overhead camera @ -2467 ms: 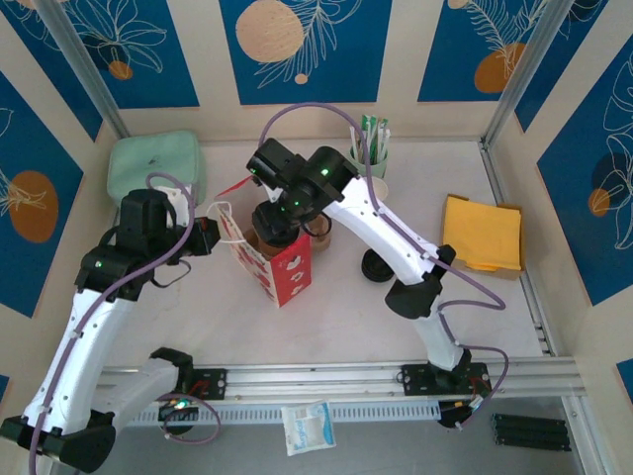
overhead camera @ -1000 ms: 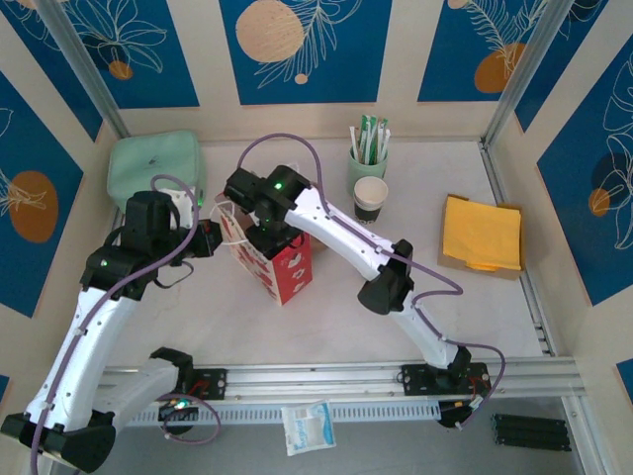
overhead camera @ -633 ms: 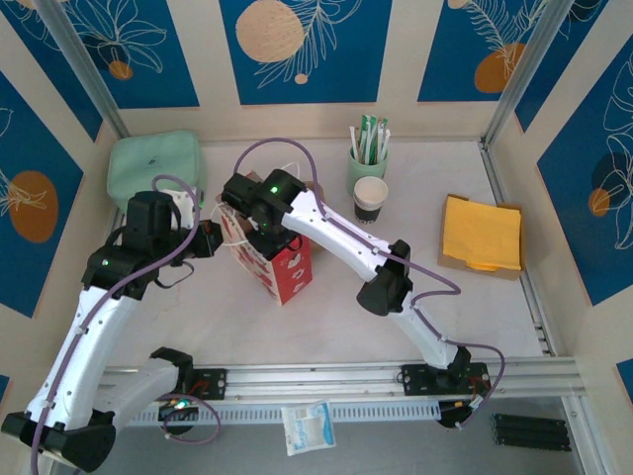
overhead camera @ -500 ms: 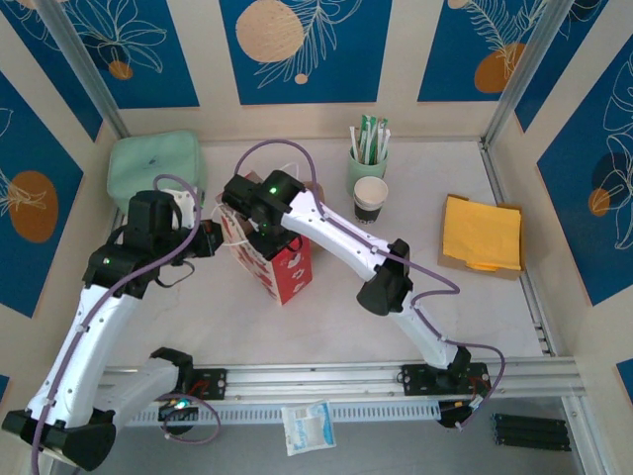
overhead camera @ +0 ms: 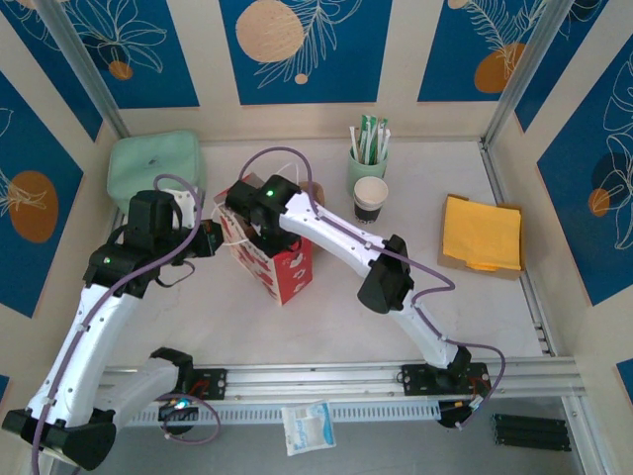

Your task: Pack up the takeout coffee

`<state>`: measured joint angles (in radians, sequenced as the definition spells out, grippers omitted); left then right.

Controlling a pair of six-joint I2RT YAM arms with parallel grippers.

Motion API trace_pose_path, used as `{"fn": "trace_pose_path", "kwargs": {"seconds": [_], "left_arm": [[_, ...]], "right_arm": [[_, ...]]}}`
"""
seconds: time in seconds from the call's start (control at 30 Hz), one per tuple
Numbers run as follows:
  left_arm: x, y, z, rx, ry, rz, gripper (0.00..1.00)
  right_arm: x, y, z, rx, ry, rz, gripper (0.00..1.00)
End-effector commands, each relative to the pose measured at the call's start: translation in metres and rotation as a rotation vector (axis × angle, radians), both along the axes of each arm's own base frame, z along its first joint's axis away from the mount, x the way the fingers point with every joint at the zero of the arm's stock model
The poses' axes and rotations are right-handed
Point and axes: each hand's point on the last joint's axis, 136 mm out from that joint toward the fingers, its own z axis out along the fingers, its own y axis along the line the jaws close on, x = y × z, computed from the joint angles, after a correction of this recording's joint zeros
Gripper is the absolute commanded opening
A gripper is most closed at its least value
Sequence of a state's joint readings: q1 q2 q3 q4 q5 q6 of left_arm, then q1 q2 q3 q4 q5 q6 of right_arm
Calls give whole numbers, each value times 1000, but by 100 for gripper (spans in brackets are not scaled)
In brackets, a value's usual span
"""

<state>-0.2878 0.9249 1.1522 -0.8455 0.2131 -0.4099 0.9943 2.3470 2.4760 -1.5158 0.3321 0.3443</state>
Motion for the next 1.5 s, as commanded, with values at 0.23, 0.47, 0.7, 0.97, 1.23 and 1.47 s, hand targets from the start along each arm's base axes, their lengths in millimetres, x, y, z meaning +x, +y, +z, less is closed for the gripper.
{"fn": "trace_pose_path", "kwargs": {"seconds": [0.23,0.47,0.7,0.97,1.23,1.47], "left_arm": [[0,3,-2,11,3,-1,0],[-1,4,-4,21,11,-1,0],[-1,4,-5,24,15,-3,0],[-1,4,-6,26,17,-4,0],[0,3,-7,29,20,-5,0],[0,3,-8,29,23,-5,0]], "right_arm": [[0,5,19,90,-6,-31,51],[2,6,17,94,-5,-35,51],[3,4,17,91,-11,-42,51],[5,2,15,92,-32,-59,51],[10,1,17,109,-61,-77,51],[12,1,16,114,-65,-84,51]]}}
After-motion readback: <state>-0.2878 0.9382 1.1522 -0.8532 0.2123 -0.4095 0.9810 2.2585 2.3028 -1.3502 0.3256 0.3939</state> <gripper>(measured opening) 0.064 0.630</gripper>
